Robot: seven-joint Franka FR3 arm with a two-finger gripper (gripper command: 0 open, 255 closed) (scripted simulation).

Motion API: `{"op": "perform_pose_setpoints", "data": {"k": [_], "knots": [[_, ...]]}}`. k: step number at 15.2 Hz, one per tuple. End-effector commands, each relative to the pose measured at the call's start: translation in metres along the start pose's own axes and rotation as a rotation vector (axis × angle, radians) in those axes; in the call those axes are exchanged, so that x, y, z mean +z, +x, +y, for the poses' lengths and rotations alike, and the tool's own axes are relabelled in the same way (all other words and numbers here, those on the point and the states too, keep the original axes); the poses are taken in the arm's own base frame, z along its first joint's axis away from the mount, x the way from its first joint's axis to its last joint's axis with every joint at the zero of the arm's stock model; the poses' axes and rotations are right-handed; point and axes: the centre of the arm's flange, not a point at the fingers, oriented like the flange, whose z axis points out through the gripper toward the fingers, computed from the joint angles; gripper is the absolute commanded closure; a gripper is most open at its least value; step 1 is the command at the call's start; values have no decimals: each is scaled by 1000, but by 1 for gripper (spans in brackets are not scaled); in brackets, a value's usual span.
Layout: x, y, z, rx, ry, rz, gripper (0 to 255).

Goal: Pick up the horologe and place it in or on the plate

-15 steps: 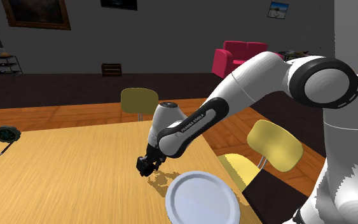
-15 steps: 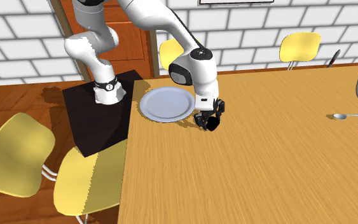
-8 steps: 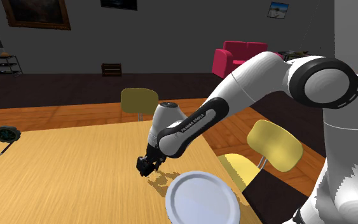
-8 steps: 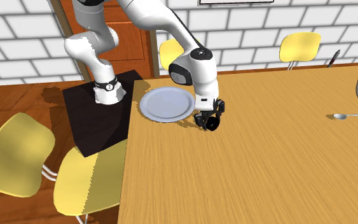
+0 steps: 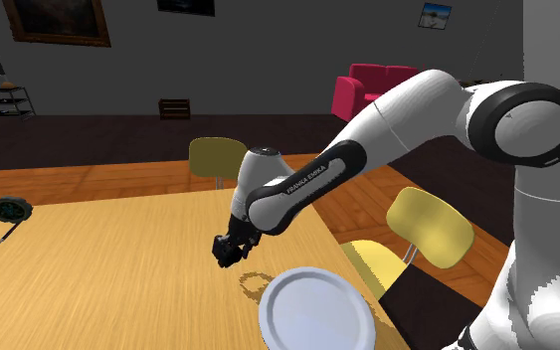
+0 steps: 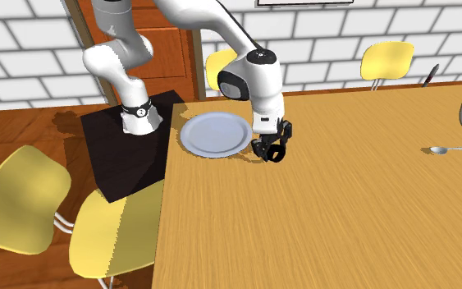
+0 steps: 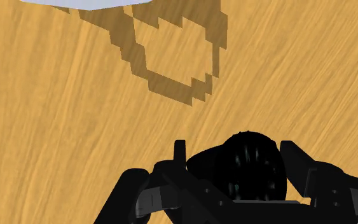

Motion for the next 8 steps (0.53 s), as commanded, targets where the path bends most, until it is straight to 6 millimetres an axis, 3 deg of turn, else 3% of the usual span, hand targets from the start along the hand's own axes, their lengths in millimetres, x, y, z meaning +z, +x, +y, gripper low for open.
{"op": "perform_pose_setpoints", "data": {"k": [1,8], "knots": [[-10,0,-2,0,0,0,255],[-46,4,-9,0,0,0,255]]}}
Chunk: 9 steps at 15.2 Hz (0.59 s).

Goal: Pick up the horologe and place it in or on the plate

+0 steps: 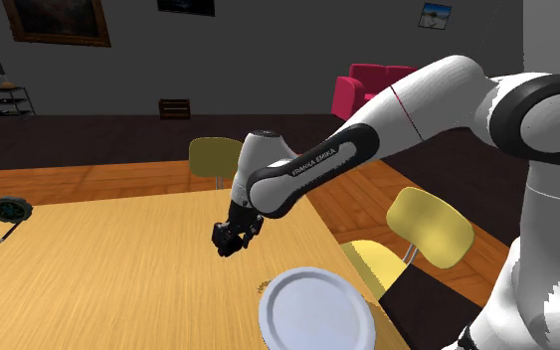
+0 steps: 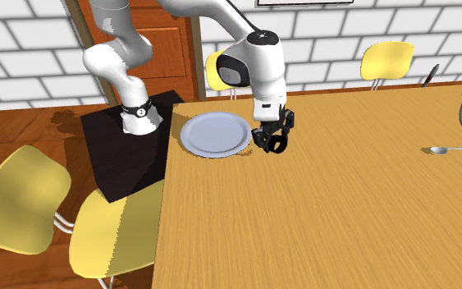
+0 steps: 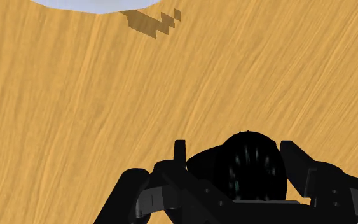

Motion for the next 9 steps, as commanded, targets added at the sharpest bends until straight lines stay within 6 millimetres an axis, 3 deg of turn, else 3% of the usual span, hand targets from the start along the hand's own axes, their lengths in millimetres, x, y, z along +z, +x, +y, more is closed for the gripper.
{"op": "perform_pose_setpoints", "data": {"k": [1,2,9], "knots": [[-10,1,-3,0,0,0,255],[-13,1,-3,0,0,0,255],[-28,-85,27,0,0,0,255]]}}
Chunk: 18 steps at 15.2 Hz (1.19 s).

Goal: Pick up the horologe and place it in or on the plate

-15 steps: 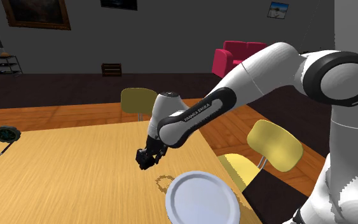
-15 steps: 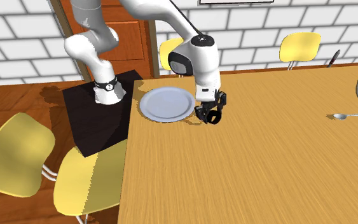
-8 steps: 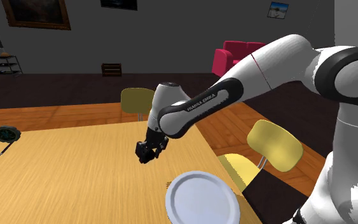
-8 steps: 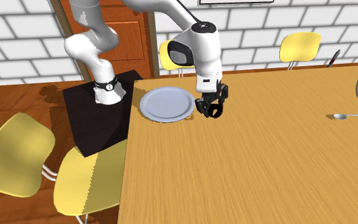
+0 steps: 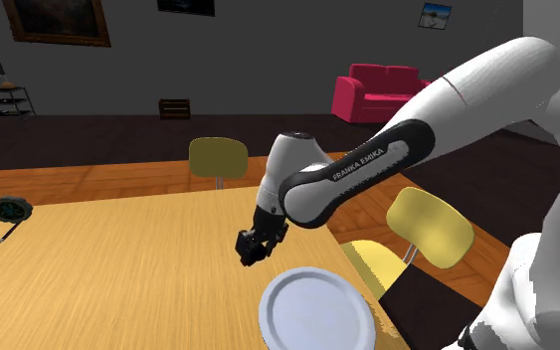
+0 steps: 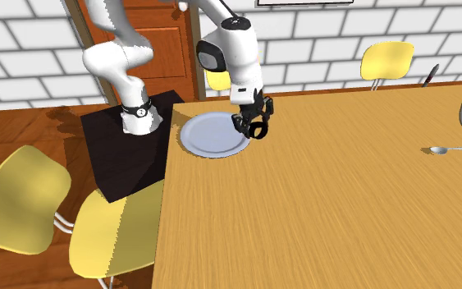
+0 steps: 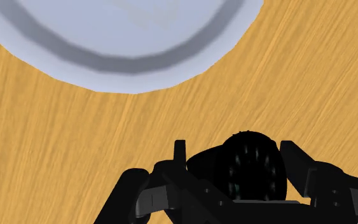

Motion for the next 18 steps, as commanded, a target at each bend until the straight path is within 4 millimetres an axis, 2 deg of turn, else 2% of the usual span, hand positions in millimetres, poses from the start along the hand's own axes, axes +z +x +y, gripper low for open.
{"op": "perform_pose_setpoints", "data": {"k": [1,13,18], "knots": [[-3,-25,12,1,-1,0,255],[-29,-176,66,1,-1,0,255],[-3,-179,72,1,-1,0,255]]}}
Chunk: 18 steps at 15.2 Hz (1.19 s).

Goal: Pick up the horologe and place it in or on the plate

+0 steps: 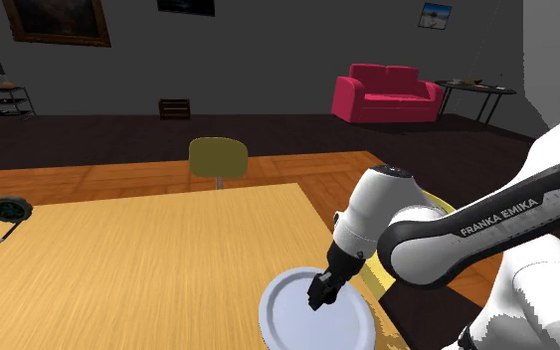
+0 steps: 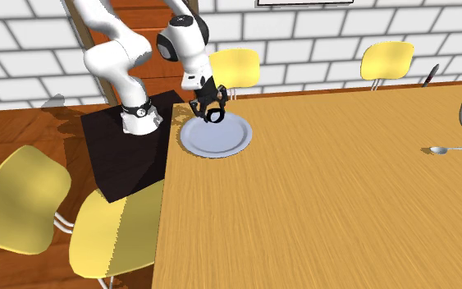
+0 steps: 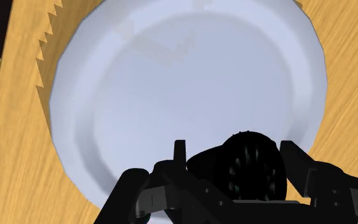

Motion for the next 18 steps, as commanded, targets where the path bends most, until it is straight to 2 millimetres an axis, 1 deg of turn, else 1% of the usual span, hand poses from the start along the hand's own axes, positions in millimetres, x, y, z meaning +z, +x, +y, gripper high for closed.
{"op": "perform_pose_setpoints", "data": {"k": [1,8,16,17,18], "knots": [[10,-1,2,0,0,1,255],[46,-4,10,0,0,1,255],[48,-5,10,0,0,1,255],[48,-5,10,0,0,1,0],[48,-5,10,0,0,1,0]]}}
